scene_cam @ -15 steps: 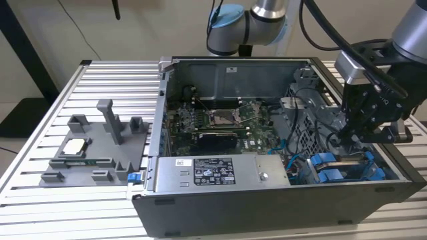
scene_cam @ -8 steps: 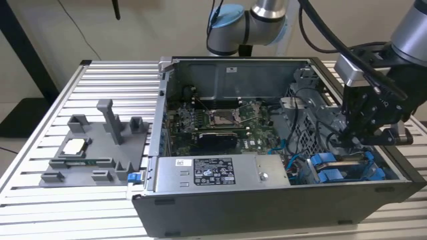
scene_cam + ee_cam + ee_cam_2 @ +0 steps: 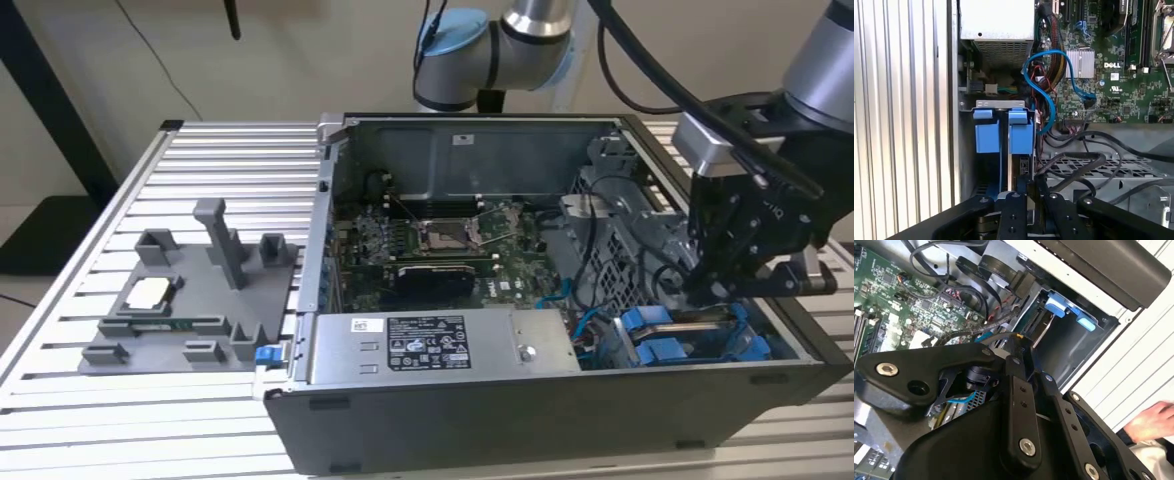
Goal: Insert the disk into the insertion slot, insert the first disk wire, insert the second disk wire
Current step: 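Insert the first disk wire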
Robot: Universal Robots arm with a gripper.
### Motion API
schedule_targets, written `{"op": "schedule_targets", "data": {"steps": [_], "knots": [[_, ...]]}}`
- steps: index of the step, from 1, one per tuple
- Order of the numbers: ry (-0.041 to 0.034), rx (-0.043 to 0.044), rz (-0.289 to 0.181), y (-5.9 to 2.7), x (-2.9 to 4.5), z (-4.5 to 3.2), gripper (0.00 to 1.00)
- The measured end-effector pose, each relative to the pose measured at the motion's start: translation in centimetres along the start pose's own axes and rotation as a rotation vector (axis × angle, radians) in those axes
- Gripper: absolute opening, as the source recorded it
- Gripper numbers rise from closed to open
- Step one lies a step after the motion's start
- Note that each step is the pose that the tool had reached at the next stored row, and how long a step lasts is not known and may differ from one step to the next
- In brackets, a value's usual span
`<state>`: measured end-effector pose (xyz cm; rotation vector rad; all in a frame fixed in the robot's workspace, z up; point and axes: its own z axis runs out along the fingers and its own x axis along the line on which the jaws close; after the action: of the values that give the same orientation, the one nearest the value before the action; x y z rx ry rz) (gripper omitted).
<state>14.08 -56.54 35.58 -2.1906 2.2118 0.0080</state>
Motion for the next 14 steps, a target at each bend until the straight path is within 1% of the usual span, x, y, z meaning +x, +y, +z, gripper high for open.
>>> {"op": "schedule_targets", "data": {"steps": [4, 12, 14], "knots": [[0.0006, 0.0001, 0.000, -0.25, 0.00, 0.38, 0.19], [0.0006, 0.0001, 0.000, -1.38, 0.01, 0.91, 0.19], [0.0008, 0.0001, 0.000, -1.49, 0.01, 1.00, 0.19]]}}
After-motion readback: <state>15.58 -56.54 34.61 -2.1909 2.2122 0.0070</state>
